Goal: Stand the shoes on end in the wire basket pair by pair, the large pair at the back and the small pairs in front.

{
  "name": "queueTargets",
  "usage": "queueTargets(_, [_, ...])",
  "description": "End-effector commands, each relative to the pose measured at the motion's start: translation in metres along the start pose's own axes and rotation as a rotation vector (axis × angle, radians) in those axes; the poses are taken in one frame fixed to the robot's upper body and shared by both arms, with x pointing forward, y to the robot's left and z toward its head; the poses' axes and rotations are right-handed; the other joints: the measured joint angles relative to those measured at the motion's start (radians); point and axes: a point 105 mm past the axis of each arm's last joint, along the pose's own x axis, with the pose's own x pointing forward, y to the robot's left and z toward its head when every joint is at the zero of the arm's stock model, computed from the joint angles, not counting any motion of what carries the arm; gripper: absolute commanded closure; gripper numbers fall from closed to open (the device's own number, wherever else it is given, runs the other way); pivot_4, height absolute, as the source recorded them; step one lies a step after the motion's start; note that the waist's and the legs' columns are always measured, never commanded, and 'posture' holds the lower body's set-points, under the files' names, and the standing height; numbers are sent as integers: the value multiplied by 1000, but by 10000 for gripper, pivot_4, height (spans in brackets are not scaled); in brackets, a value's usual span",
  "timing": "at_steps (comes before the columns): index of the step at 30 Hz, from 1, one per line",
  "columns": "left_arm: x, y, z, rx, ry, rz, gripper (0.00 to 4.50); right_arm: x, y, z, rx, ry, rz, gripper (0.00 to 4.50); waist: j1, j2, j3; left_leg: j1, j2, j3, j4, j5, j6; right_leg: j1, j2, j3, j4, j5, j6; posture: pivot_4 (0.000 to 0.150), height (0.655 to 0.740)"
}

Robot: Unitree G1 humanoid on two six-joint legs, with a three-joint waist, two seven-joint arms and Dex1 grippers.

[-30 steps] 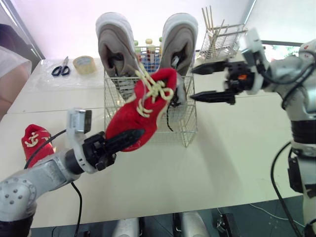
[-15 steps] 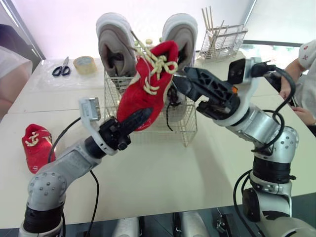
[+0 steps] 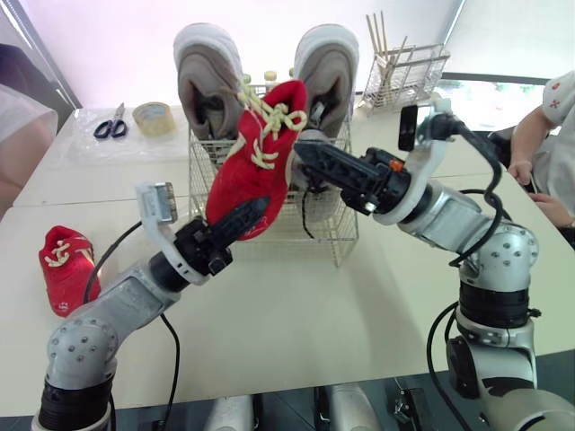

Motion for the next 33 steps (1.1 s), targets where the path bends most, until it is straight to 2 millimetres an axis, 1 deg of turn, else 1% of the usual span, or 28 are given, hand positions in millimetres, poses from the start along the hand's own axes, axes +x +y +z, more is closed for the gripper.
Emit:
queueTargets(1, [5, -38, 0, 21, 6, -167, 38750, -4, -6, 11, -43, -17, -41, 391, 2, 0, 0, 0, 0, 0, 0, 0, 0, 0, 0, 0, 0, 0, 0, 1500, 7400])
queueTargets(5, [0, -39, 16, 27, -65, -163, 38750, -11, -8, 11, -36, -4, -45, 391, 4, 0, 0, -1, 0, 0, 0, 0, 1, 0, -1, 0, -1, 0, -1, 1500, 7400])
queueTargets(7, [0, -41, 19, 22, -80, -167, 38750, -14, -8, 11, -33, 2, -42, 391, 4, 0, 0, -1, 0, 0, 0, 0, 1, 0, 0, 0, -1, 0, 0, 1500, 7400])
queueTargets(9, [0, -41, 15, 23, -53, -166, 38750, -14, -8, 13, -30, -5, -41, 391, 4, 0, 0, 0, 0, 0, 0, 0, 1, 0, 0, 0, -1, 0, -1, 1500, 7400])
queueTargets(12, [2, -38, 5, 7, -11, -164, 38750, -9, 2, 21, 8, -58, 23, 391, 4, 0, 0, 0, 0, 0, 0, 0, 1, 0, 0, 0, -1, 0, -1, 1500, 7400])
queueTargets(18, [4, -29, 2, -1, -8, -136, 38750, -1, 14, 20, 47, -74, 75, 391, 3, 0, 0, 0, 0, 0, 0, 0, 1, 0, 0, 0, -1, 0, -1, 1500, 7400])
queueTargets(22, [5, -23, 4, -5, -26, -119, 38750, 2, 26, 20, 67, -73, 126, 391, 5, 0, 0, -1, 0, 0, 0, 0, 1, 0, 0, 0, -1, -1, -2, 1500, 7400])
queueTargets(24, [6, -21, 5, -6, -29, -119, 38750, 3, 27, 20, 77, -74, 133, 391, 5, 0, 0, -1, 0, 0, 0, 0, 1, 0, 0, 0, -1, -2, -3, 1500, 7400])
queueTargets(28, [9, -23, -2, -16, 1, -131, 38750, 7, 28, 17, 76, -61, 138, 391, 4, 0, 0, -1, 0, 0, 0, -1, 1, 0, 0, 0, -1, -2, -3, 1500, 7400])
queueTargets(33, [10, -27, -7, -12, 32, -152, 38750, 11, 22, 11, 56, -43, 109, 391, 3, 0, 0, -1, 0, 0, 0, -1, 1, 0, 0, 0, -1, -2, -3, 1500, 7400])
